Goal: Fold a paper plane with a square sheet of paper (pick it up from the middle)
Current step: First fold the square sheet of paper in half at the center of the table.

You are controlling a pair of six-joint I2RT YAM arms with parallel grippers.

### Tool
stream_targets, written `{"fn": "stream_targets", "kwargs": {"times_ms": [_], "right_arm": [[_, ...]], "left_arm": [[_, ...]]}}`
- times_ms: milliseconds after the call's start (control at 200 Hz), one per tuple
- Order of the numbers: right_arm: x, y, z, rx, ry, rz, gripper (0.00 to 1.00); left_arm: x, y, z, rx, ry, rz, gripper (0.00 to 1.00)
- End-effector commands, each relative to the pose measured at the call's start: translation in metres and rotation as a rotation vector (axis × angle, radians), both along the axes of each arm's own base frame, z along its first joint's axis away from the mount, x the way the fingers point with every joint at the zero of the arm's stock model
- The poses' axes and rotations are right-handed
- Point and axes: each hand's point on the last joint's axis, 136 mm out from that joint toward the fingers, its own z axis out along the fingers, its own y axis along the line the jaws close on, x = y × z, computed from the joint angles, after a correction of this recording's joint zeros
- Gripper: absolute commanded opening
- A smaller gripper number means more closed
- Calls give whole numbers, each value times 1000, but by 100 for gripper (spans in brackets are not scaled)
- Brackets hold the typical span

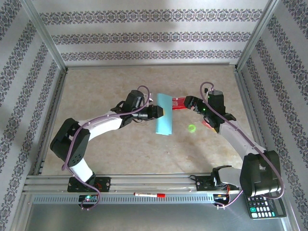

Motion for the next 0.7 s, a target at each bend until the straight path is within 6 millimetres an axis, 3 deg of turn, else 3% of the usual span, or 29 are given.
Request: {"fn": "stream_targets", "kwargs": {"times_ms": [0, 240, 420, 535, 694], "right_arm": [[-10, 17, 12, 35, 32, 112, 98], [-33, 55, -5, 70, 122, 299, 98], [-48, 86, -33, 114, 233, 386, 89], [-60, 115, -50, 192, 310, 460, 78], [-74, 147, -78, 204, 410, 508, 48]], "left_arm": [[-7, -3, -4, -155, 92, -71, 33], [-13, 19, -58, -116, 232, -102, 29], [-21, 37, -96, 26, 277, -107, 28], [-23, 45, -109, 63, 283, -106, 28], [-23, 51, -122, 111, 281, -105, 27]]}}
